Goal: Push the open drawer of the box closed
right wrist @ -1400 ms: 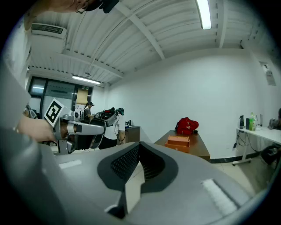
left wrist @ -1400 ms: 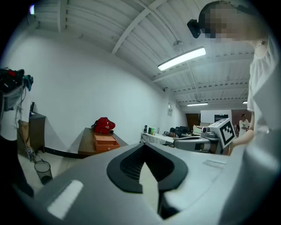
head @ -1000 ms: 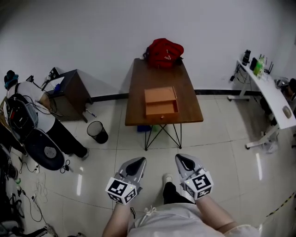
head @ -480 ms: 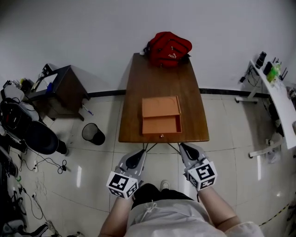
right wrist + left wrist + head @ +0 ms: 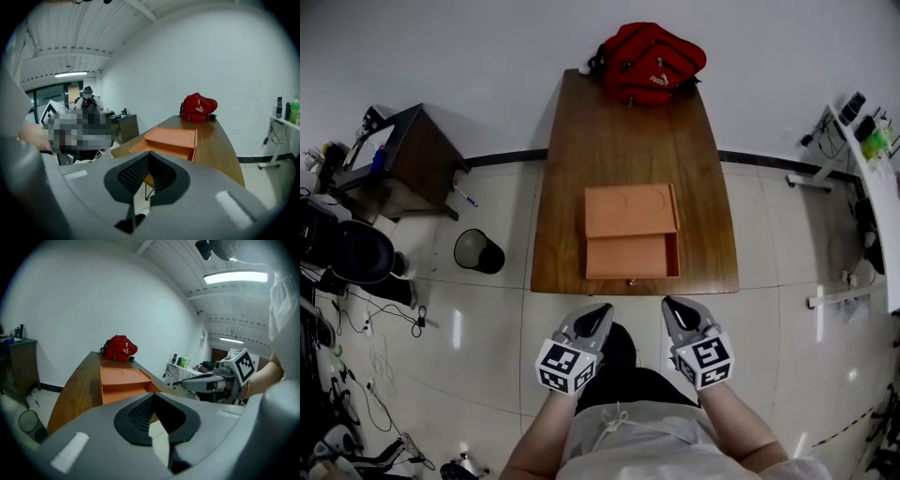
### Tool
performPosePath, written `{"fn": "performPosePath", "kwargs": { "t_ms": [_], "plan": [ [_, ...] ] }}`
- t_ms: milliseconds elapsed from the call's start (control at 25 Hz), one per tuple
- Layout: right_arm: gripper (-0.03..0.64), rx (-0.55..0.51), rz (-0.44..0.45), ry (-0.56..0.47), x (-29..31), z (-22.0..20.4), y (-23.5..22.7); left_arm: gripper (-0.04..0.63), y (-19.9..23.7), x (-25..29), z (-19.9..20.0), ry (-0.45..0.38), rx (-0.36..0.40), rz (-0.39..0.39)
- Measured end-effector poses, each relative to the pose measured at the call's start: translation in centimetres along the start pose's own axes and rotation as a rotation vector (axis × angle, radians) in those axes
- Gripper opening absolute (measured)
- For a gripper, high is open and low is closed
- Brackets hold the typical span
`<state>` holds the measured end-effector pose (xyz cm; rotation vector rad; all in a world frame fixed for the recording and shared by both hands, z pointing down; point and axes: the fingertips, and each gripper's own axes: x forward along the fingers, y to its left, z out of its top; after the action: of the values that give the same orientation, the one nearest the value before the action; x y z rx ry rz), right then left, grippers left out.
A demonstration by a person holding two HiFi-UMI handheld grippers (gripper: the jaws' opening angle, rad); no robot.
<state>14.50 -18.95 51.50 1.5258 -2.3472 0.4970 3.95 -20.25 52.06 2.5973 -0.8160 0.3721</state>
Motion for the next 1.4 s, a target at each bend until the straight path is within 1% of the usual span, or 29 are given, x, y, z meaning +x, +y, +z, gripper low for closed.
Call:
{"fn": "performPosePath", "kwargs": {
  "t_ms": [120, 200, 320, 480, 560, 640, 800, 880, 1040, 1400],
  "plan": [
    [0.006, -0.008, 0.026, 0.058, 2.8, -1.5, -0.8, 0.006, 1.7, 2.5, -1.9, 0.054, -0.048, -0.022],
    [0.006, -0.009, 0.044, 0.110, 4.4, -2.5, -1.5, 0.006, 2.8, 4.0, -2.9, 0.088, -0.067, -0.031],
    [0.006, 0.001, 0.059, 0.174, 6.4, -4.0, -2.5, 0.006, 4.6, 5.9, -4.4, 0.128, -0.098, -0.023],
    [0.006, 0.066, 0.046, 0.202, 8.0, -5.8, -3.4, 0.006, 6.9, 7.5, -6.0, 0.150, -0.166, 0.021],
    [0.006, 0.105, 0.032, 0.224, 8.4, -6.9, -3.7, 0.006, 7.4, 7.9, -6.4, 0.157, -0.181, 0.029],
    [0.006, 0.127, 0.024, 0.239, 8.7, -7.5, -4.0, 0.006, 7.5, 8.3, -6.6, 0.166, -0.185, 0.019],
    [0.006, 0.147, 0.036, 0.242, 9.6, -6.9, -4.3, 0.006, 7.3, 8.9, -6.8, 0.172, -0.218, -0.017],
    [0.006, 0.144, 0.045, 0.230, 10.1, -6.2, -4.3, 0.006, 7.5, 9.2, -6.5, 0.171, -0.230, -0.018],
    [0.006, 0.133, 0.052, 0.219, 11.0, -5.6, -4.4, 0.006, 8.5, 9.7, -5.7, 0.175, -0.231, -0.017],
    [0.006, 0.139, 0.009, 0.224, 13.9, -5.3, -6.9, 0.006, 10.3, 12.0, -3.6, 0.151, -0.234, -0.026]
  ]
}}
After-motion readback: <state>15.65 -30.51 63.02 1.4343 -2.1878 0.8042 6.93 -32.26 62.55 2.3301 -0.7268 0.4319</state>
